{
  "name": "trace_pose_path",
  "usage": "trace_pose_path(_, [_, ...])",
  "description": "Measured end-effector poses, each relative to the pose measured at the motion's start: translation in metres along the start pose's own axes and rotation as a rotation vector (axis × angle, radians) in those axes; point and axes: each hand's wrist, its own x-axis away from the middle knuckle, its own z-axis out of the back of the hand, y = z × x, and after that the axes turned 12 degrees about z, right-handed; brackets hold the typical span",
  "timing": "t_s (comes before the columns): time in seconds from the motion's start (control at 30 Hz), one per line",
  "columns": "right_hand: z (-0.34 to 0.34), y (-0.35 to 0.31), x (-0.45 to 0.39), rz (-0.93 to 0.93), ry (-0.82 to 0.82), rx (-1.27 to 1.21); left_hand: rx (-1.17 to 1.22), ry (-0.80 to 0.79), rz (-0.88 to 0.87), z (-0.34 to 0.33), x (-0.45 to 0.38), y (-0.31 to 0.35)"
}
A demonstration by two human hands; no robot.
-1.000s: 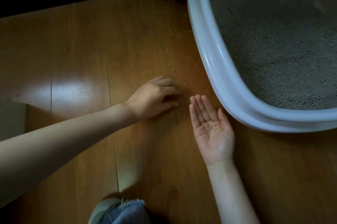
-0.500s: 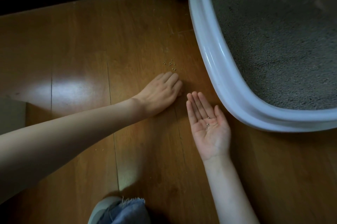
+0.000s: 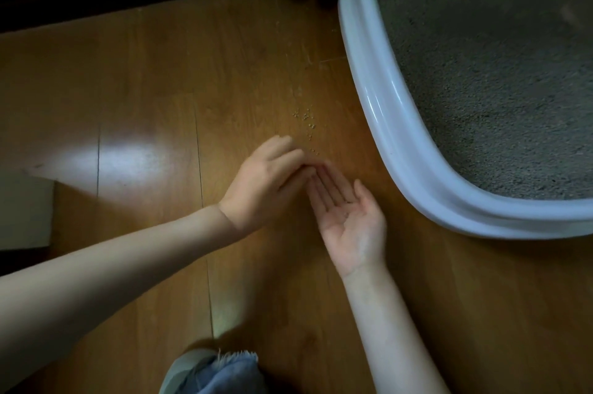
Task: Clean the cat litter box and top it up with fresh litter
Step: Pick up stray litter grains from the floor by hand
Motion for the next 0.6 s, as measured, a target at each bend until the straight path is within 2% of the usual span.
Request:
trace_pose_path(0.07, [0.002,-0.007,-0.001,0.023,-0.017,0.022,0.004,-0.002,0.187,0.002,-0.003,-0.019])
trace_pose_path(0.13, [0.004,-0.013,-0.001,0.039,-0.031,-0.006,0.002,-0.064,0.259,0.001,-0.004,-0.03])
trace_pose_path(0.3, [0.002,-0.019,-0.004,0.088,-0.019,-0.097,-0.079,-0.121,0.201,-0.007,-0.013,-0.027])
trace_pose_path(0.47, [0.001,-0.023,-0.007,0.098,-0.021,-0.116,-0.201,-0.127,0.078,-0.013,-0.019,-0.02])
trace_pose_path(0.6, [0.002,-0.021,-0.007,0.071,-0.019,-0.087,-0.245,-0.091,0.053,-0.018,-0.023,-0.018])
